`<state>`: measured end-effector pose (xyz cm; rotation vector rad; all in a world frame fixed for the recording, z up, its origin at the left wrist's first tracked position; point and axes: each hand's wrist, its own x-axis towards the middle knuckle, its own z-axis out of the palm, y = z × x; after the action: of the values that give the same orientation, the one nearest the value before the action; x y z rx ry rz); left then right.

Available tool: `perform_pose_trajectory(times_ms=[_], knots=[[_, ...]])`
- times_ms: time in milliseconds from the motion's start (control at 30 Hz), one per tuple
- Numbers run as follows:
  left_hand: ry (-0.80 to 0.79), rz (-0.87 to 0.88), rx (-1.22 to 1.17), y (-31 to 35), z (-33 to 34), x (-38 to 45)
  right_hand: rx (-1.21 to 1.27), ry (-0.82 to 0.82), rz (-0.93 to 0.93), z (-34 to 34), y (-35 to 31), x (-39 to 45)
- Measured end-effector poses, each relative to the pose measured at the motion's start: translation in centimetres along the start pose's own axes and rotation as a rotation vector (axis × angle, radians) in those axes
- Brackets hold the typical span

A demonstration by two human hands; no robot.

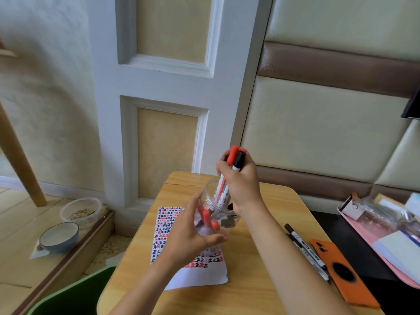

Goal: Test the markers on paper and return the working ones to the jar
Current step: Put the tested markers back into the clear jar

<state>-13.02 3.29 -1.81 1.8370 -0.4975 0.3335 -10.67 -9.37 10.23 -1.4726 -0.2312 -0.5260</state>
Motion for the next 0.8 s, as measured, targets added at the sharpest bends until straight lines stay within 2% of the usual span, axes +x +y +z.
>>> perform_pose_trajectory(times_ms=[200, 367, 467, 600, 700, 800], knots=[[0.013, 0.005, -0.027, -0.3, 0.4, 0.2, -0.443, -0.158, 0.024, -1.2, 0.5, -0.2], [-0.005, -0.01, -0.049, -0.2, 0.7, 0.3, -0.815, -0.164, -0.158, -1.8, 0.9, -0.6], [0.022, -0.034, -0.082, -0.3, 0.5, 0.5, -0.85, -0.139, -0.291, -2.5, 0.7, -1.1], [0.004, -0.035, -0.079, -0.5, 0.4, 0.6, -0.982, -0.258, -0.169, -3.2, 0.3, -1.4], [-0.021, -0.037, -0.078, -0.5, 0.5, 0.7, -1.041, -0.265, -0.159, -3.1, -0.2, -1.1], [-0.045, -0.051, -0.078, -0.8, 0.7, 0.8, -0.967, -0.137, -0.36, -3.1, 0.4, -0.8]])
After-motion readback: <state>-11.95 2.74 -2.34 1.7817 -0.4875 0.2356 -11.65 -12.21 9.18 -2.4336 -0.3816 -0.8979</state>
